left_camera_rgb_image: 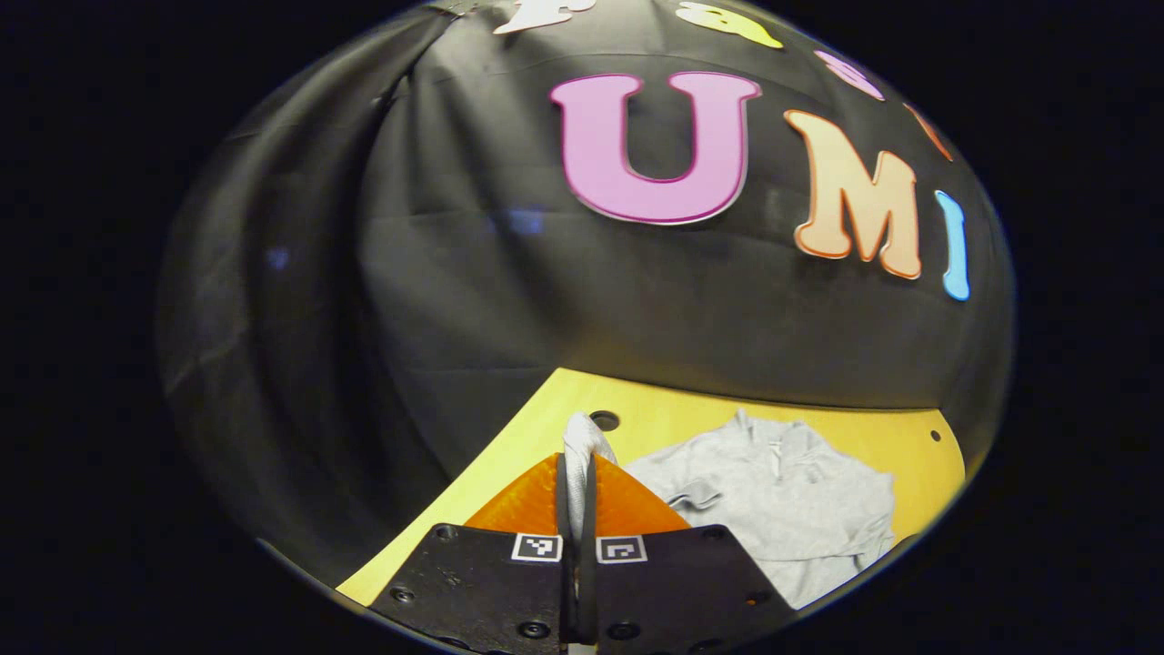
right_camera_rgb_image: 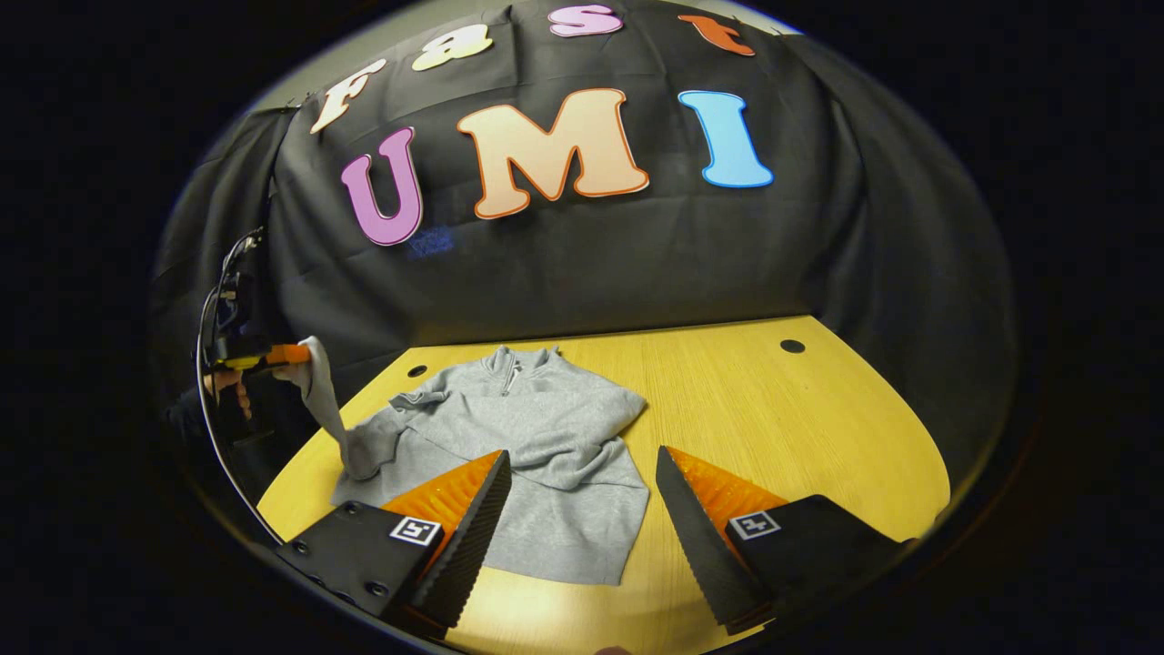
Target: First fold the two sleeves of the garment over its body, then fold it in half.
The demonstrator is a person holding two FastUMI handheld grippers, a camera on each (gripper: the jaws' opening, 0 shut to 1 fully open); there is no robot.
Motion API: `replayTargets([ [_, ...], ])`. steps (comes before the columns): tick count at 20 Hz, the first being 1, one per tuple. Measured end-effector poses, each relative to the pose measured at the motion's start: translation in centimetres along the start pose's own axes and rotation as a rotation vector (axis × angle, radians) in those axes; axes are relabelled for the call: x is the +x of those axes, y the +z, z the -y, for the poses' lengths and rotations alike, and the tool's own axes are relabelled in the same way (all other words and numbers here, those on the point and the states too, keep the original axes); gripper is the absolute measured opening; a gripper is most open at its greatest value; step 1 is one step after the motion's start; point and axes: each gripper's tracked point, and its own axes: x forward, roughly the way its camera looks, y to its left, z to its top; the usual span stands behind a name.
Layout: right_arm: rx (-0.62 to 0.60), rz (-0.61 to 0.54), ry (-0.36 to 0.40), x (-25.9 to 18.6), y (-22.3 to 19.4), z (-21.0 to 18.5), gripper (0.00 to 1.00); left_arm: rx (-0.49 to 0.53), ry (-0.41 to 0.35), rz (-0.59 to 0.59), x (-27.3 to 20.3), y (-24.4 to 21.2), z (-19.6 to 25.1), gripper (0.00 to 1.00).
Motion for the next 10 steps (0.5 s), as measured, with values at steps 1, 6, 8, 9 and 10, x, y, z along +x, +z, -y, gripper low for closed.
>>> replayTargets([
  [1, 0.002, 0.001, -0.007, -0.4, -0.1, 0.4, 0.96, 0.014, -0.023, 0.007, 0.2, 0.3, 1.5, 0.00],
  [6, 0.014, 0.000, -0.049, -2.1, -0.3, 2.8, 0.96, 0.052, -0.144, 0.024, 1.1, 1.2, 9.1, 0.00],
  [8, 0.022, -0.004, -0.068, -2.9, -0.5, 3.7, 0.96, 0.064, -0.188, 0.022, 1.3, 1.0, 12.1, 0.00],
  [9, 0.024, -0.008, -0.078, -3.2, -0.8, 4.3, 0.99, 0.072, -0.210, 0.018, 1.2, 0.8, 13.6, 0.00],
  [10, 0.024, -0.010, -0.088, -3.6, -1.0, 4.8, 0.96, 0.081, -0.232, 0.014, 1.2, 0.6, 15.2, 0.00],
])
